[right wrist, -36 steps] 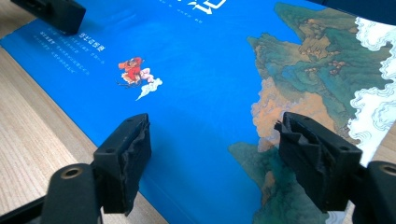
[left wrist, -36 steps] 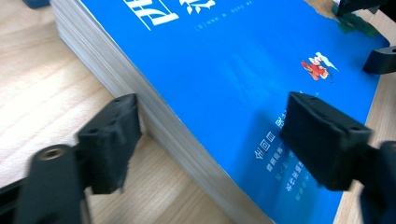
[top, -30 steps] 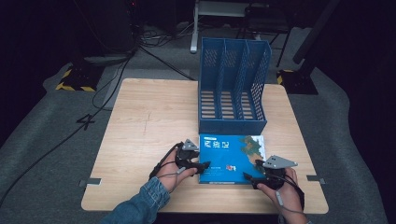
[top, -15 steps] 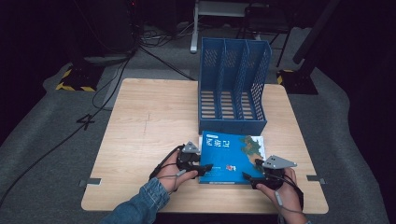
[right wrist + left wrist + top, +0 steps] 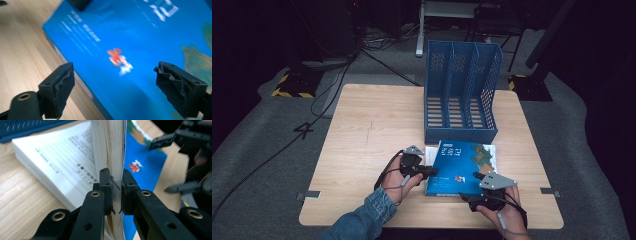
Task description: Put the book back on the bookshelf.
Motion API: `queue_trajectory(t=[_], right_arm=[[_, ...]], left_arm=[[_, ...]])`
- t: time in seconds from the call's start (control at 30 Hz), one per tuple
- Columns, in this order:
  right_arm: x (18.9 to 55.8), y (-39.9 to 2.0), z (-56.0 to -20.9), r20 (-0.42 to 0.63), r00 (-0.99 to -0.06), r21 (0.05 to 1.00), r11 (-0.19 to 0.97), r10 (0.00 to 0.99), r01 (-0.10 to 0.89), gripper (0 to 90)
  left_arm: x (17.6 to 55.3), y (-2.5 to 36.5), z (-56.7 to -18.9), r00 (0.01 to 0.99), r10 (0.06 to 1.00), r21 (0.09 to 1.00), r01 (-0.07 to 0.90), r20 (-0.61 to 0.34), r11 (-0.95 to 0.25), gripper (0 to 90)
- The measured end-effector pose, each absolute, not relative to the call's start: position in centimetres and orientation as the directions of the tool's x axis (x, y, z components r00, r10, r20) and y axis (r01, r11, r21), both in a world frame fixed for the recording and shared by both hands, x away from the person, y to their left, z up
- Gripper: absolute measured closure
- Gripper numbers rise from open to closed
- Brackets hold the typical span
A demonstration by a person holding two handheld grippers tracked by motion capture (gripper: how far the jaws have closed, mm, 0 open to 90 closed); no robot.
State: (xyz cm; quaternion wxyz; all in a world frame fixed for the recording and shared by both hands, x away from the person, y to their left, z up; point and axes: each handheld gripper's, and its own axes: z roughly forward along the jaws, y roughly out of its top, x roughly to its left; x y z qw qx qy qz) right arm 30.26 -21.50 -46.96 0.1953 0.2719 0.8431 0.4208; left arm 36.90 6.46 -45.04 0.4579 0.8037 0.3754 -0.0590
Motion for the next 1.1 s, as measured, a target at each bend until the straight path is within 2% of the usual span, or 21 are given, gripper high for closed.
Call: queue_trajectory(t=[0.1,0.17,0.27,0.47,0.5,0.57,0.77,0.87,1.1], right_arm=[[29.7,-20.5,-46.4,-0.14,-0.786,0.833,0.501,0.603,0.236,16.2],[29.2,-19.6,-46.2,-0.192,-0.807,0.812,0.552,0.559,0.189,21.4],[28.8,-18.5,-46.4,-0.27,-0.805,0.793,0.597,0.529,0.126,16.5],[28.9,-16.7,-46.7,-0.36,-0.79,0.756,0.651,0.496,0.064,17.3],[29.0,-16.0,-47.0,-0.387,-0.797,0.727,0.685,0.464,0.045,19.8],[29.1,-15.7,-47.2,-0.407,-0.793,0.715,0.699,0.453,0.032,17.9],[29.5,-14.3,-48.1,-0.576,-0.703,0.619,0.784,0.416,-0.043,14.0],[29.9,-13.8,-48.7,-0.626,-0.664,0.588,0.807,0.409,-0.058,4.4],[30.3,-13.3,-50.3,-0.715,-0.602,0.514,0.851,0.355,-0.109,3.1]], left_arm=[[37.1,6.2,-43.8,0.719,0.538,0.696,0.652,-0.44,-0.302,82.4],[37.3,6.1,-43.3,0.721,0.531,0.694,0.653,-0.446,-0.303,82.3],[37.7,5.9,-42.8,0.718,0.524,0.684,0.661,-0.458,-0.308,82.3],[38.6,5.7,-42.4,0.701,0.511,0.658,0.689,-0.498,-0.303,82.2],[38.8,5.6,-42.5,0.696,0.506,0.65,0.696,-0.509,-0.305,82.2],[38.8,5.5,-42.6,0.698,0.506,0.651,0.695,-0.508,-0.306,82.2],[38.5,5.4,-43.1,0.674,0.489,0.626,0.724,-0.553,-0.29,82.1],[38.2,5.3,-43.4,0.661,0.486,0.621,0.736,-0.572,-0.271,82.0],[38.2,5.5,-44.3,0.632,0.499,0.597,0.76,-0.593,-0.254,81.9]])
